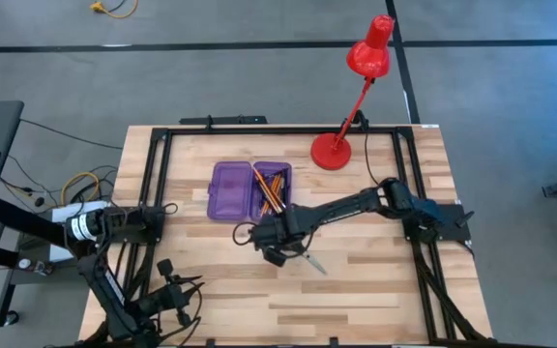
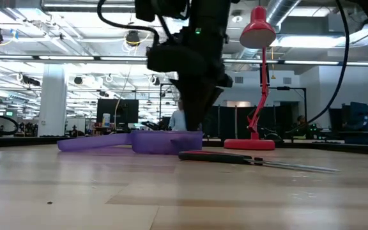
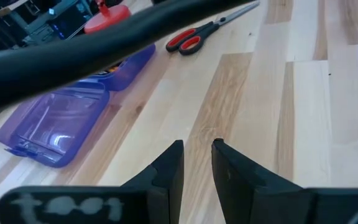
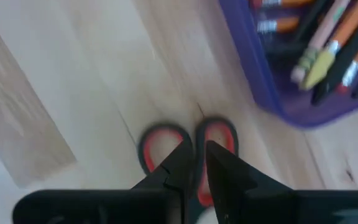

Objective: Pick & place school supplies into a supply box
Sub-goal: Put the black scissors into the violet supply box

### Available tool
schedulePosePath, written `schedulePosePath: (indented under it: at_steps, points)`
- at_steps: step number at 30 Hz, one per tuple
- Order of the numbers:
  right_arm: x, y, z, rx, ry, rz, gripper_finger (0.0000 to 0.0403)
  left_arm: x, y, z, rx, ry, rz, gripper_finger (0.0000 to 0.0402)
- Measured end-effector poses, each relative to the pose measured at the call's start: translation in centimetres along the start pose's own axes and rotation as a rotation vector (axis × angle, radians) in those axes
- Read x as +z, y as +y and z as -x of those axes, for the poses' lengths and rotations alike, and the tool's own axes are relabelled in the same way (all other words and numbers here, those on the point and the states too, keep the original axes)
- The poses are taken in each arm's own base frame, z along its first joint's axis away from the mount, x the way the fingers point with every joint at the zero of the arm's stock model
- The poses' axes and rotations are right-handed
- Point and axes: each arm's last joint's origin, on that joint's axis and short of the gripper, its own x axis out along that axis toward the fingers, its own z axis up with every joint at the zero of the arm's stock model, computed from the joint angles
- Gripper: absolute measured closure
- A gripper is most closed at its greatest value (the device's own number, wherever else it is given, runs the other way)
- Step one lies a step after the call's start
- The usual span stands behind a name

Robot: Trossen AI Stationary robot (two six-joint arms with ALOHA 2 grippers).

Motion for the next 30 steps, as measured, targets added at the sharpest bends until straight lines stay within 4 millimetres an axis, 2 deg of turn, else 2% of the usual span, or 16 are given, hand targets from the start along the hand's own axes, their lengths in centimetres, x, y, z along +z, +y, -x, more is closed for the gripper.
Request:
schedulePosePath:
  at_steps: [4, 8, 12, 20, 27, 30]
  points:
    - [-0.9, -0.1, 0.0, -0.019, 0.081, 0.043, 0.0361, 0.0, 0.0, 0.0, 0.002, -0.002, -0.029, 0.0329]
    - [-2.1, 0.8, -0.7, -0.023, 0.091, 0.111, 0.0361, 0.2, 0.0, 0.0, -0.006, -0.054, -0.045, 0.0329]
    - [-2.4, 2.0, -1.1, 0.023, 0.028, 0.183, 0.0361, 0.5, -0.1, 0.3, -0.033, -0.230, -0.130, 0.0329]
    - [-2.9, 2.3, -1.7, -0.002, 0.006, 0.168, 0.0361, 1.5, 0.1, 0.3, -0.032, -0.504, -0.208, 0.0329]
    - [-2.9, 2.3, -1.6, -0.064, -0.031, 0.143, 0.0361, 3.4, -0.5, -2.1, 0.057, -0.470, -0.171, 0.0329]
    - [-2.9, 2.2, -1.6, -0.070, -0.029, 0.140, 0.0361, 4.3, -0.9, -2.5, 0.095, -0.458, -0.222, 0.0329]
